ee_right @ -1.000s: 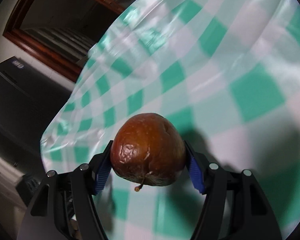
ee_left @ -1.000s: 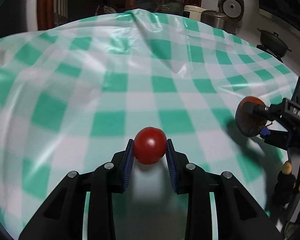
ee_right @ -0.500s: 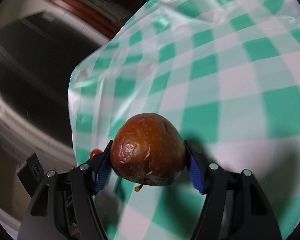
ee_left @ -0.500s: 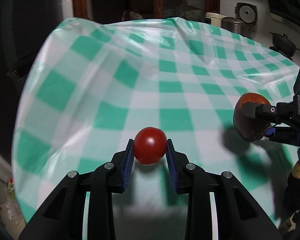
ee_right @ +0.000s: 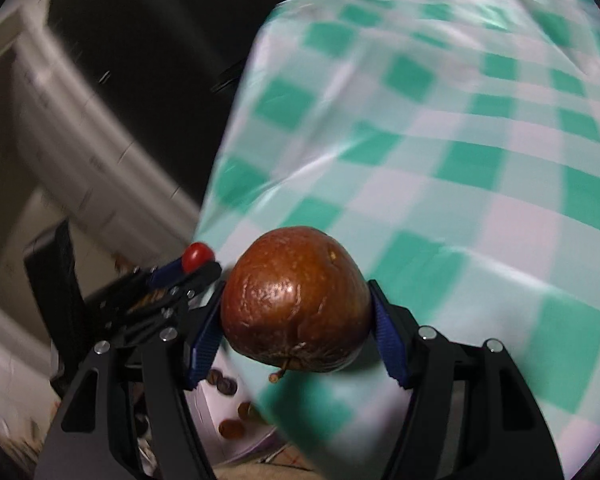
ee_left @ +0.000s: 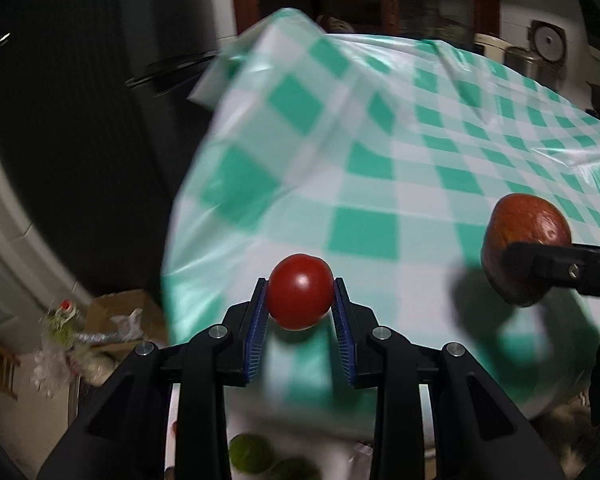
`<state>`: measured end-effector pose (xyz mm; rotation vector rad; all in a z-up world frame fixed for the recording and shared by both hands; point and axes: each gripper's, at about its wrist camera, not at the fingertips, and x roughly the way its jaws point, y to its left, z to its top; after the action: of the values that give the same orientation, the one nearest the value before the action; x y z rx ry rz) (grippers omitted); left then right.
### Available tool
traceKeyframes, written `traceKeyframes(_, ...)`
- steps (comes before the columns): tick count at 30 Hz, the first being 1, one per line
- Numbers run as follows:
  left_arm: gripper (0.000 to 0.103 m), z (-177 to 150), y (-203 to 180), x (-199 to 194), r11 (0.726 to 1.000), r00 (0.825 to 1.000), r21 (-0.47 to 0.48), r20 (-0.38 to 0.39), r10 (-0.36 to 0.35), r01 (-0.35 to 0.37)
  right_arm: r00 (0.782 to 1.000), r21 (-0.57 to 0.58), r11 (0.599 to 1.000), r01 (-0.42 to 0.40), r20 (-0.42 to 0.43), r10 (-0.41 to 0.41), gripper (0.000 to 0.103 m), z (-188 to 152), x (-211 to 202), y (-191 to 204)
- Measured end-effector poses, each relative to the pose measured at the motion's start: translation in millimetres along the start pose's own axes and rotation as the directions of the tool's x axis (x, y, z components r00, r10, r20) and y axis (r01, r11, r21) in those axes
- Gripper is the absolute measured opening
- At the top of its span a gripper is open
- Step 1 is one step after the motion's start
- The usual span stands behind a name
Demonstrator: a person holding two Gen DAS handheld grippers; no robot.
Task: Organize fruits
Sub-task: 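Carry the red tomato and brown apple into the white box and release both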
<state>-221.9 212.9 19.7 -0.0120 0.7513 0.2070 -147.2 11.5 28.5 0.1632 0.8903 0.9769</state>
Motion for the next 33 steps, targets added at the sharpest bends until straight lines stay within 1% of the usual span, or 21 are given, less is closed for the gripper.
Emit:
traceKeyframes(3,0.03,-16,27,-10,0.998,0.999,-0.038,-0.009,0.05,-0.05,0.999,-0.075,0.996,-0.043,-0.033,0.04,0.067,-6,10,29)
traceKeyframes(6,0.031,-36,55,-17,0.993,0.994,-0.069,-0.048,0.093,-0.097,0.994,-0.164,0.983,-0.084,-0.086,0.07,0.067,-13,26,64)
traceKeyframes(9,0.031,-61,78,-15,0.984,0.983,-0.077,-0.1,0.155,-0.163,0.98,-0.281,0.949,-0.142,-0.178,0.093,0.067,-32,49,102)
traceKeyframes(10,0.031,-73,90,-12,0.979,0.976,-0.093,-0.132,0.17,-0.183,0.974,-0.309,0.938,-0.158,-0.204,0.096,0.067,-38,56,110)
traceKeyframes(12,0.031,-94,108,-6,0.969,0.965,-0.125,-0.186,0.187,-0.212,0.955,-0.379,0.903,-0.204,-0.28,0.098,0.067,-56,75,134)
traceKeyframes(13,0.031,-101,113,-4,0.966,0.96,-0.132,-0.203,0.193,-0.222,0.944,-0.419,0.88,-0.222,-0.318,0.087,0.067,-68,86,147)
traceKeyframes(15,0.031,-116,123,3,0.959,0.946,-0.134,-0.244,0.213,-0.25,0.927,-0.467,0.849,-0.247,-0.369,0.066,0.067,-84,101,161)
traceKeyframes(17,0.031,-130,135,15,0.954,0.931,-0.144,-0.299,0.211,-0.262,0.906,-0.512,0.817,-0.266,-0.423,0.03,0.067,-100,122,172)
traceKeyframes(20,0.031,-140,153,33,0.953,0.915,-0.16,-0.357,0.187,-0.258,0.871,-0.555,0.785,-0.277,-0.489,-0.038,0.067,-122,152,179)
traceKeyframes(21,0.031,-142,158,41,0.956,0.908,-0.152,-0.379,0.178,-0.251,0.861,-0.568,0.775,-0.279,-0.505,-0.06,0.067,-128,160,180)
traceKeyframes(23,0.031,-142,164,55,0.962,0.896,-0.13,-0.411,0.167,-0.239,0.843,-0.609,0.741,-0.283,-0.527,-0.111,0.067,-141,179,187)
traceKeyframes(26,0.031,-146,174,75,0.976,0.879,-0.097,-0.458,0.132,-0.196,0.84,-0.661,0.696,-0.28,-0.52,-0.156,0.067,-146,201,198)
traceKeyframes(28,0.031,-148,175,89,0.987,0.864,-0.056,-0.492,0.107,-0.154,0.842,-0.694,0.665,-0.276,-0.508,-0.181,0.067,-150,213,205)
traceKeyframes(30,0.03,-147,175,101,0.995,0.844,0.002,-0.53,0.087,-0.101,0.838,-0.735,0.616,-0.283,-0.502,-0.213,0.067,-160,223,215)
traceKeyframes(33,0.03,-148,171,113,0.998,0.825,0.052,-0.563,0.046,-0.02,0.832,-0.788,0.537,-0.302,-0.493,-0.256,0.067,-179,234,228)
